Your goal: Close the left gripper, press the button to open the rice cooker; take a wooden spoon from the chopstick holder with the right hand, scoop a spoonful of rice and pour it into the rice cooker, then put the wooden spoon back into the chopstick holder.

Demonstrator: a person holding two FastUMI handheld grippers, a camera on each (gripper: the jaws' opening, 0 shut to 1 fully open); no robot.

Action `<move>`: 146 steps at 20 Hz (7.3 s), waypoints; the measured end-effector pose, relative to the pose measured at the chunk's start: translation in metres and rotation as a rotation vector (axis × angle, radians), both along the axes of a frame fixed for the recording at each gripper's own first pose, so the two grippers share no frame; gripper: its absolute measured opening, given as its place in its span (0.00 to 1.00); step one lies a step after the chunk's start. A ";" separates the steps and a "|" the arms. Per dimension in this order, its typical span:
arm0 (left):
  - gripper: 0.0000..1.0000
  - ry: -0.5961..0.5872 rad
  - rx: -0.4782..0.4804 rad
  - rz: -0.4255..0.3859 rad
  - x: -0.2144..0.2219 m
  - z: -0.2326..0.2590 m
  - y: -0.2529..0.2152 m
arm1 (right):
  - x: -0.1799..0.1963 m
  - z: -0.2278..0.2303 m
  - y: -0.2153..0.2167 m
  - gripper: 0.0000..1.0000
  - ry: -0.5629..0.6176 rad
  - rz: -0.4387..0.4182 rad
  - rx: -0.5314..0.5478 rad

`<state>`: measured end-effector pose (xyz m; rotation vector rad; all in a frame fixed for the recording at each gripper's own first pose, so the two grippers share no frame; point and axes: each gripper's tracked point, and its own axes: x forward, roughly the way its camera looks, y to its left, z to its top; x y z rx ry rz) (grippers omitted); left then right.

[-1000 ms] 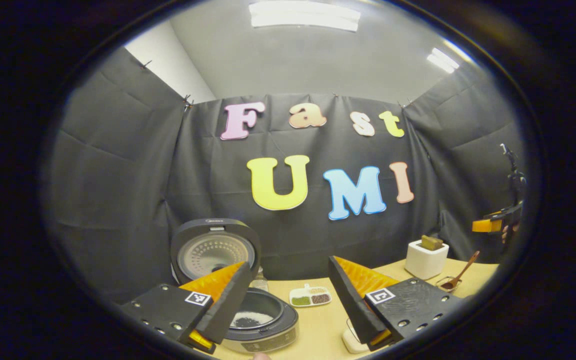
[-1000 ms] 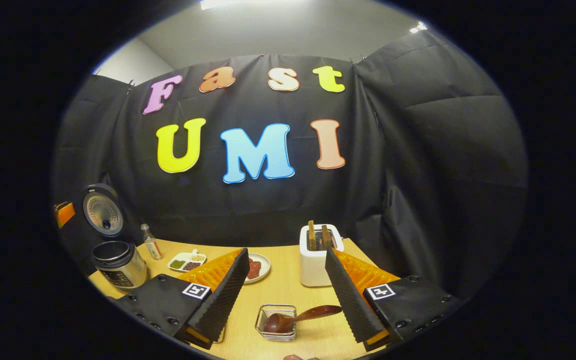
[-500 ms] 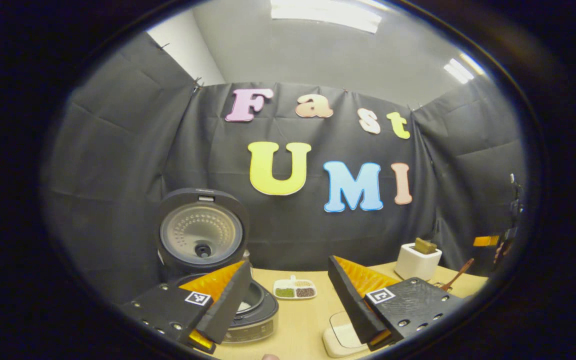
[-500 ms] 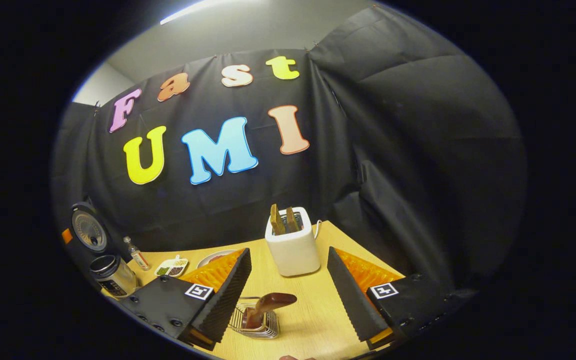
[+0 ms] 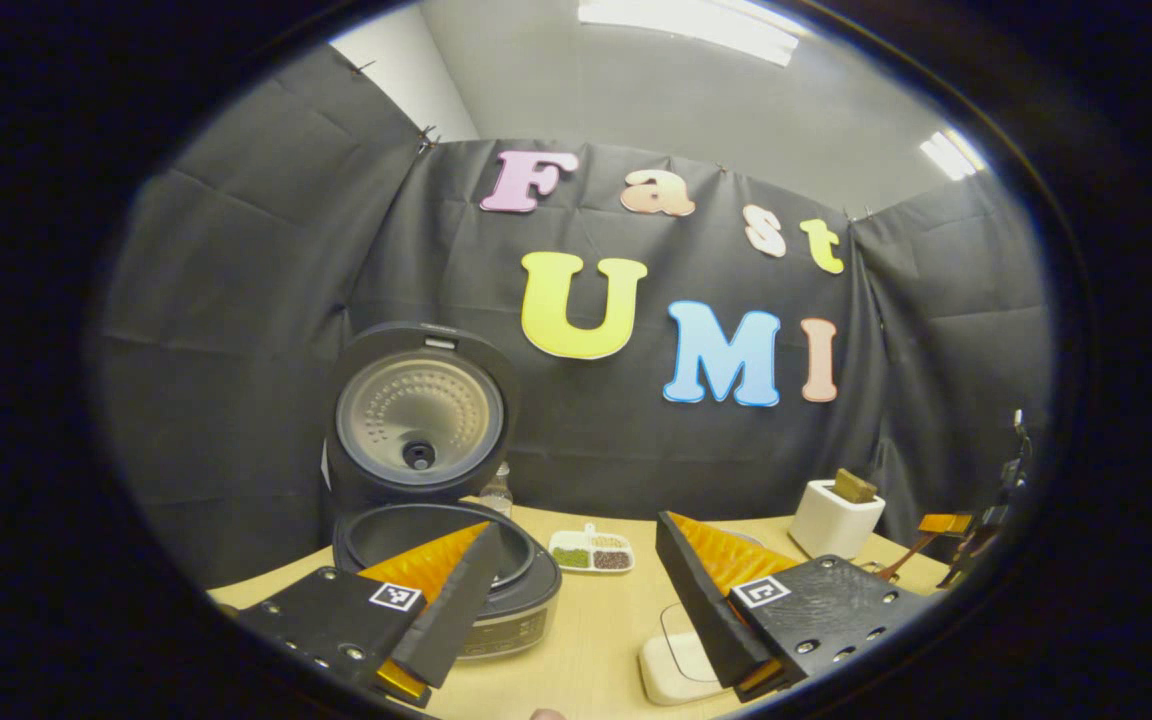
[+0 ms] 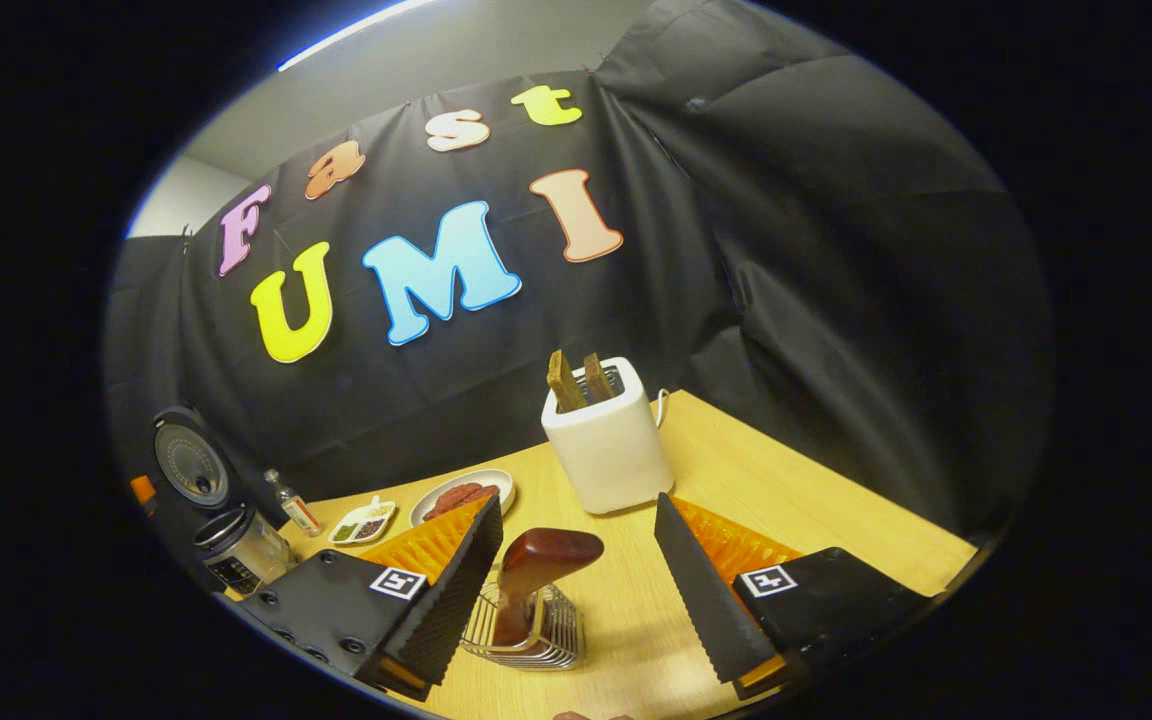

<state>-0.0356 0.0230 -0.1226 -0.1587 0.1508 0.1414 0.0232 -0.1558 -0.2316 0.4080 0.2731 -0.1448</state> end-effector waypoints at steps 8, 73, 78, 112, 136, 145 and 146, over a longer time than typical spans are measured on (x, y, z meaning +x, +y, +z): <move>0.96 0.040 0.011 -0.018 0.002 -0.007 -0.011 | 0.026 -0.023 0.016 0.98 0.020 0.042 0.016; 0.96 0.073 -0.206 0.077 -0.055 -0.082 0.090 | 0.038 -0.020 0.376 0.24 0.170 0.661 -0.067; 0.96 0.082 -0.199 0.100 -0.059 -0.083 0.098 | 0.038 -0.020 0.379 0.24 0.199 0.635 0.053; 0.96 0.084 -0.206 0.139 -0.081 -0.085 0.105 | 0.109 0.026 0.277 0.24 0.073 0.127 0.989; 0.97 0.062 -0.221 0.188 -0.099 -0.090 0.174 | 0.193 0.121 0.494 0.23 0.039 0.404 0.862; 0.96 0.036 -0.208 0.228 -0.108 -0.083 0.196 | 0.199 0.110 0.585 0.24 0.007 0.562 0.445; 0.96 0.035 -0.209 0.230 -0.108 -0.083 0.198 | 0.197 0.111 0.591 0.24 -0.006 0.571 0.394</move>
